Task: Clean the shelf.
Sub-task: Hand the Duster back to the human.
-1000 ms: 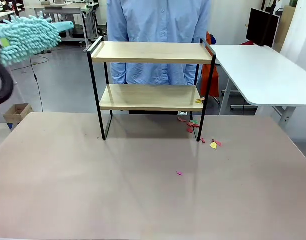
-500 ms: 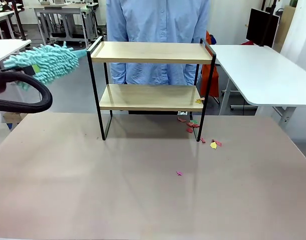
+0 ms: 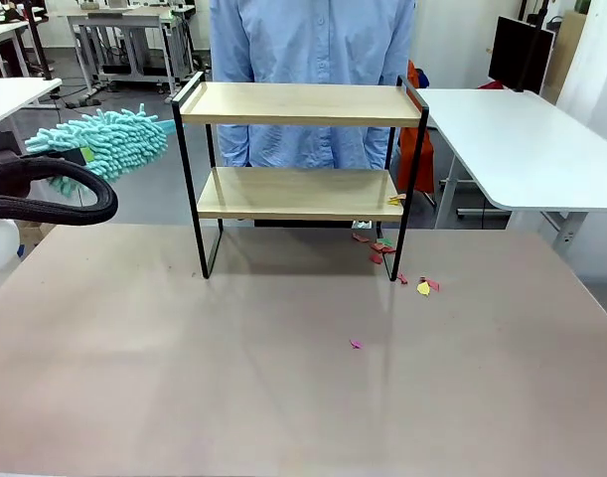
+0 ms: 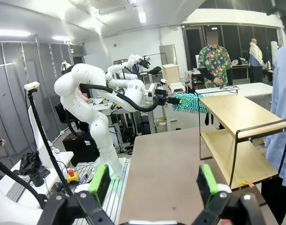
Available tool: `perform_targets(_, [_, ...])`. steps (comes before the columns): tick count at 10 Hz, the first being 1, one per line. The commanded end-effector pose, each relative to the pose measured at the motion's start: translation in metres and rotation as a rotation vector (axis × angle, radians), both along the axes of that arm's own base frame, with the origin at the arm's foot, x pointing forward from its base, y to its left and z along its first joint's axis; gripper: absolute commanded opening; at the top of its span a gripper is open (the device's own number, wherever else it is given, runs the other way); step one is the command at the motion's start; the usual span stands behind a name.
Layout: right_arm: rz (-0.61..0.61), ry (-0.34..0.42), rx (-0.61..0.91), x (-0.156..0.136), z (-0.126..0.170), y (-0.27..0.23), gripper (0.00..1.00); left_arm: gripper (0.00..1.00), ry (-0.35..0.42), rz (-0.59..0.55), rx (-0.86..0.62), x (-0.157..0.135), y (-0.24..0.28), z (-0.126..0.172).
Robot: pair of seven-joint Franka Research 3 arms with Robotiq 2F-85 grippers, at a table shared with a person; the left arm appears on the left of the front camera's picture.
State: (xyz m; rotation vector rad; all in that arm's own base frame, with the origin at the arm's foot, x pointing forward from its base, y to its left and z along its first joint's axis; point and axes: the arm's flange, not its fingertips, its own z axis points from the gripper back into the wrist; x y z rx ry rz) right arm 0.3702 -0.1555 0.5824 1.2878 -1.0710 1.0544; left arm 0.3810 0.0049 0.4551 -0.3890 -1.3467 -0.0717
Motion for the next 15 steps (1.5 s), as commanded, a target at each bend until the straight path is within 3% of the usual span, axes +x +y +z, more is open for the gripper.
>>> perform_targets(1, [0.006, -0.009, 0.001, -0.0025, 0.0019, 0.0013, 1.00, 0.18, -0.014, -0.003, -0.005, -0.0008, 0.0010, 0.0045])
perform_targets(15, [0.006, -0.009, 0.001, -0.0025, 0.0019, 0.0013, 1.00, 0.18, -0.014, -0.003, -0.005, -0.0008, 0.0010, 0.0045])
